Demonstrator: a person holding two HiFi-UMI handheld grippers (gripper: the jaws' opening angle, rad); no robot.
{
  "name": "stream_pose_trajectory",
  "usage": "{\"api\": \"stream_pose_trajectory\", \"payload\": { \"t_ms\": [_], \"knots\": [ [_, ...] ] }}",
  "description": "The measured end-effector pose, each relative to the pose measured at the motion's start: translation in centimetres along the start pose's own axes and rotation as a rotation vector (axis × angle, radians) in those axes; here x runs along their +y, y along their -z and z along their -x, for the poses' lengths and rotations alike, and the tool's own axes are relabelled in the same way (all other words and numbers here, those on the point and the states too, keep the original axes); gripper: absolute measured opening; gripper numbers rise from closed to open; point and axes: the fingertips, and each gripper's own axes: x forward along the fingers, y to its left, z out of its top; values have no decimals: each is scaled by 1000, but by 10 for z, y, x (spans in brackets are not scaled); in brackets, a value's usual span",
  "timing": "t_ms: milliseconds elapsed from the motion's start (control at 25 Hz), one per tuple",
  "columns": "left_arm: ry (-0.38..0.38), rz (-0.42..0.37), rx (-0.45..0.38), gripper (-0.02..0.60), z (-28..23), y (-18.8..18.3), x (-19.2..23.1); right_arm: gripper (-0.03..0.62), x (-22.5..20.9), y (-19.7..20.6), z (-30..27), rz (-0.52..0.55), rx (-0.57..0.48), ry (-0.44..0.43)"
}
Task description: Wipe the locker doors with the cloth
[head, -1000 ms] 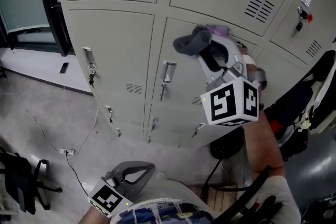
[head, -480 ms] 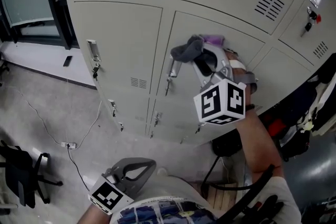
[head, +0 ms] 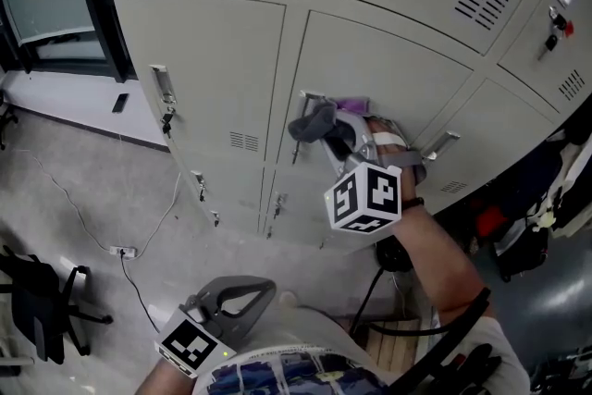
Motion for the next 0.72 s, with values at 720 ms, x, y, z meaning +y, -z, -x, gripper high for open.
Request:
{"api": "stream_pose_trajectory", "payload": {
  "t_ms": [720],
  "knots": [
    [-24, -1, 22, 3, -2, 1, 8, 112, 121, 41, -48, -80, 39, -198]
  ]
}}
